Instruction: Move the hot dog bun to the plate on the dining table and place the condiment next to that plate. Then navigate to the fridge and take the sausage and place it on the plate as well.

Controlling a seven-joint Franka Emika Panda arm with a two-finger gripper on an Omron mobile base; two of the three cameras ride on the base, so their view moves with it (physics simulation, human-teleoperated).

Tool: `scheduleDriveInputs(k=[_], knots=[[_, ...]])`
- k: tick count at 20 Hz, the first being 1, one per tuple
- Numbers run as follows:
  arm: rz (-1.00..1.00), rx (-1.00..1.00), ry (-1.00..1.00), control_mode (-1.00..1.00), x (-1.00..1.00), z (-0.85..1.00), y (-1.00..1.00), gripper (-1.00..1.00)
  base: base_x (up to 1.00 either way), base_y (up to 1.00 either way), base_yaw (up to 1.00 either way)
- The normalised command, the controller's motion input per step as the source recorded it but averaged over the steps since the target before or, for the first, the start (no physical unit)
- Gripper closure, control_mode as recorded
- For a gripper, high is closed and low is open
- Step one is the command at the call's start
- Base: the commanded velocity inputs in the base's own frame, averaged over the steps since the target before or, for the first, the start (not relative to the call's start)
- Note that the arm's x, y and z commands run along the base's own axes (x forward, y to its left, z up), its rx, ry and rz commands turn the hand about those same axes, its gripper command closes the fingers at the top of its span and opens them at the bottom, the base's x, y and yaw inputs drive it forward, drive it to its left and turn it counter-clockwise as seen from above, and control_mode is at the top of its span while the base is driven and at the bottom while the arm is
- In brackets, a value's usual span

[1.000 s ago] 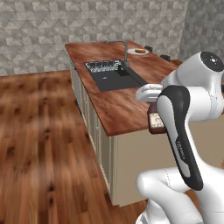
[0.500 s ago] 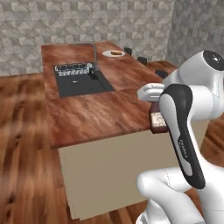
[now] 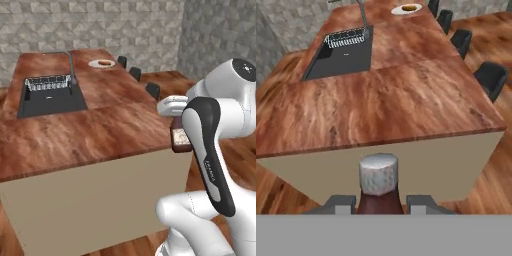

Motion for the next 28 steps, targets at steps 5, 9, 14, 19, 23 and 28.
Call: scheduleDriveInputs(k=[5, 9, 14, 19, 23, 28], knots=[[0.0, 0.0, 0.0, 1.0, 0.0, 0.0, 0.0, 1.0, 0.15, -1.0, 0.0], [0.0, 0.0, 0.0, 1.0, 0.0, 0.0, 0.0, 1.0, 0.23, -1.0, 0.0], [0.0, 0.0, 0.0, 1.0, 0.0, 0.0, 0.0, 1.0, 0.25, -1.0, 0.03], [0.0, 0.0, 0.0, 1.0, 0.0, 0.0, 0.0, 1.0, 0.42, -1.0, 0.14], [0.0, 0.0, 0.0, 1.0, 0.0, 0.0, 0.0, 1.0, 0.92, -0.93, 0.14], [0.0, 0.0, 0.0, 1.0, 0.0, 0.0, 0.0, 1.0, 1.0, -0.52, 0.03]])
